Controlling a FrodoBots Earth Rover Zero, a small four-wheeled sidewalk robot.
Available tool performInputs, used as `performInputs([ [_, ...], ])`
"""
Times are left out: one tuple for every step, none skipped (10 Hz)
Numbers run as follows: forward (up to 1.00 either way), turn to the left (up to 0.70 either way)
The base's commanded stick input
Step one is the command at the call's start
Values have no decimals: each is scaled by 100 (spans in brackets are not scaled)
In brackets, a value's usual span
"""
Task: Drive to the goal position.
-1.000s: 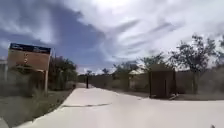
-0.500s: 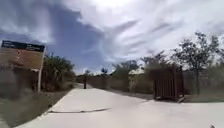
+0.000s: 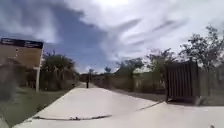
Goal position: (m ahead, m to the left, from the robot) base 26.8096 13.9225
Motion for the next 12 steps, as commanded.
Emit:
performInputs([
  [85,0],
  [85,0],
  [85,0],
  [85,0],
  [85,0],
  [85,0],
  [85,0],
  [85,0],
  [85,0],
  [85,0],
  [85,0],
  [85,0],
])
